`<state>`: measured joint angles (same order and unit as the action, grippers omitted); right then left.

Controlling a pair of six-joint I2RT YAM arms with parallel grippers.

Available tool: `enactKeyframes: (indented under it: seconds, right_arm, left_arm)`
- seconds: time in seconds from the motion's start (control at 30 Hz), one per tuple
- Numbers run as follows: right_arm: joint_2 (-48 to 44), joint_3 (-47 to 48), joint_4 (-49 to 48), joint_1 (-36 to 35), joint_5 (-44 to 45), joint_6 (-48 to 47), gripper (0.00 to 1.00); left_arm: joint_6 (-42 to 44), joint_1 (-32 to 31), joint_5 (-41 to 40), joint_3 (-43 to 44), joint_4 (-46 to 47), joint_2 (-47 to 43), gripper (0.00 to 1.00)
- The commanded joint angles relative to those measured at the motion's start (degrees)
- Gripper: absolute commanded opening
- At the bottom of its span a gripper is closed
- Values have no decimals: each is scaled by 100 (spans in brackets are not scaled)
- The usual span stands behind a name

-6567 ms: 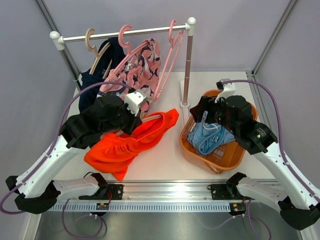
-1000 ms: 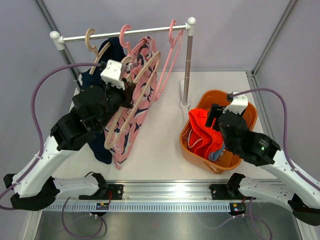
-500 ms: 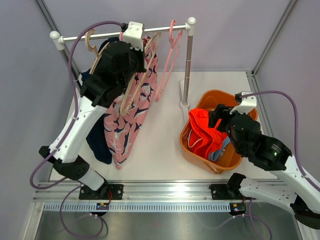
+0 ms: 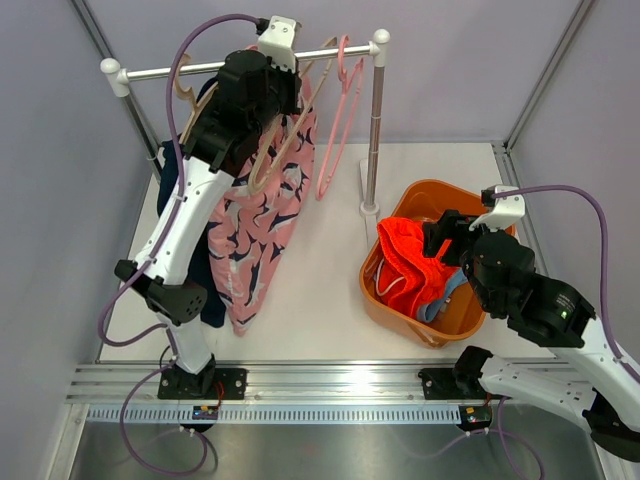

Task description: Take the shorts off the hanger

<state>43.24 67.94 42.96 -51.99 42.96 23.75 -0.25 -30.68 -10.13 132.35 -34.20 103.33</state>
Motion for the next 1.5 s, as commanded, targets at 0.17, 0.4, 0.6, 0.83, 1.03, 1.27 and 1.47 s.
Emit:
enactKeyframes:
  seconds: [0.17, 0.4, 0.6, 0.83, 1.03, 1.27, 1.47]
  right_arm:
    - [-27, 132, -51, 39, 72, -46, 77]
    - [-70, 140, 37, 39, 63, -28, 77]
    - [-141, 140, 169, 39, 90, 25, 77]
    - [-141, 123, 222, 39, 72, 77, 77]
    - [-97, 149, 336, 39, 28, 139, 80]
    - [-150, 96, 327, 31, 81, 139, 81]
    - [-150, 70, 292, 39, 99, 130, 83]
  left_arm:
    - [-114, 35, 582, 318, 449, 354, 0]
    - [-344, 35, 705, 80, 633, 539, 0]
    - [-432, 35, 784, 54, 651, 636, 0]
    - [-450, 18, 934, -262, 721, 425, 9]
    - [-309, -52, 846, -754, 941, -137, 16]
    - [-98, -272, 688, -1194, 1100, -822, 44]
    - [122, -501, 398, -1544, 1055, -1427, 85]
